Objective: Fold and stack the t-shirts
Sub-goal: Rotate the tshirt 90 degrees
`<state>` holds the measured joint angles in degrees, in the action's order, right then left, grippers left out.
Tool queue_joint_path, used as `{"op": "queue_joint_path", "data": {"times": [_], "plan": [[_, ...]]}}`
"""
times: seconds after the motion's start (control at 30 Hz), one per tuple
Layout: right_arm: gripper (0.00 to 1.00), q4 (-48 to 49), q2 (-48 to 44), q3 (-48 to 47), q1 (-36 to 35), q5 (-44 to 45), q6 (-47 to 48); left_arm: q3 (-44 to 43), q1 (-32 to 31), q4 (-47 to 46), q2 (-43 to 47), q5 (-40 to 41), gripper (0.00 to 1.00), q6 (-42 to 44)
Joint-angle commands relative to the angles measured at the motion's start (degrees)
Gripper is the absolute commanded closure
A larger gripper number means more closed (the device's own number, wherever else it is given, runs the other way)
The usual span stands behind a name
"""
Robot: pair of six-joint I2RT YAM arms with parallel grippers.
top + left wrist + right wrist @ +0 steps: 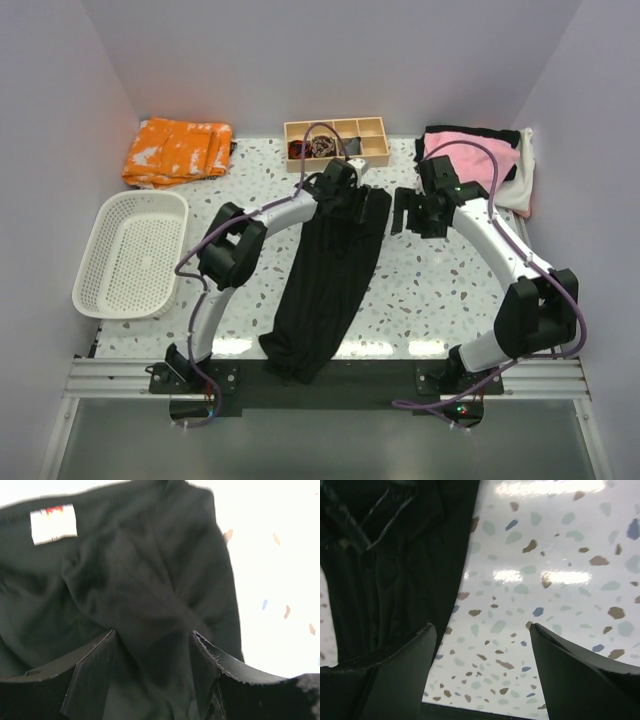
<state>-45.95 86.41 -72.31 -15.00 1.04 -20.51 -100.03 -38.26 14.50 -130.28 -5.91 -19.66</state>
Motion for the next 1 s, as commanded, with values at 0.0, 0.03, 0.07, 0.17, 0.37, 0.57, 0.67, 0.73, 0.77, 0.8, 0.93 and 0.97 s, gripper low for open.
{"op": "queue_joint_path", "data": {"times": [0.0,0.03,0.07,0.17,0.37,0.57,0.67,0.73,0.77,0.8,0.93,0.97], "plan": [[0.21,0.87,-3.35,2.43,-1.6,-14.47,1.7,-6.74,1.7,-1.06,-4.27,-1.57,0.36,1.64],[0.2,0.69,-3.44,3.4,-2.22,-16.66,2.66,-7.45,2.22,-0.79,-5.15,-1.3,0.36,1.9],[0.21,0.95,-3.44,4.02,-3.79,-21.29,3.11,-8.07,2.66,-0.53,-6.81,-1.21,0.36,1.99],[0.21,1.3,-2.83,6.56,-6.96,-30.09,4.16,-10.88,4.68,-0.27,-9.98,-0.42,0.37,2.17],[0.2,3.59,-3.35,11.31,-14.25,-35.75,3.11,-21.51,8.29,2.63,-17.19,-0.42,0.37,2.96],[0.19,4.64,-1.87,13.16,-20.93,-38.12,2.67,-29.78,10.05,3.6,-21.77,0.11,0.36,4.1],[0.18,6.31,1.37,12.99,-25.67,-39.88,2.32,-29.44,10.66,3.43,-21.6,0.63,0.36,4.63],[0.19,7.36,3.4,11.68,-30.31,-39.01,2.15,-28.65,11.1,3.08,-21.33,1.17,0.36,4.89],[0.19,7.28,5.85,10.89,-31.83,-38.48,2.23,-28.03,11.28,2.9,-20.99,1.6,0.36,4.89],[0.2,7.54,7.09,9.49,-33.23,-37.87,2.14,-27.77,11.63,2.9,-20.81,2.21,0.36,4.89],[0.21,7.46,12.46,7.01,-37.46,-33.12,1.26,-26.89,12.24,2.55,-19.93,1.43,0.36,4.89],[0.21,7.81,13.07,7.01,-37.64,-32.86,1.18,-26.36,12.24,2.46,-19.67,1.6,0.36,4.98]]}}
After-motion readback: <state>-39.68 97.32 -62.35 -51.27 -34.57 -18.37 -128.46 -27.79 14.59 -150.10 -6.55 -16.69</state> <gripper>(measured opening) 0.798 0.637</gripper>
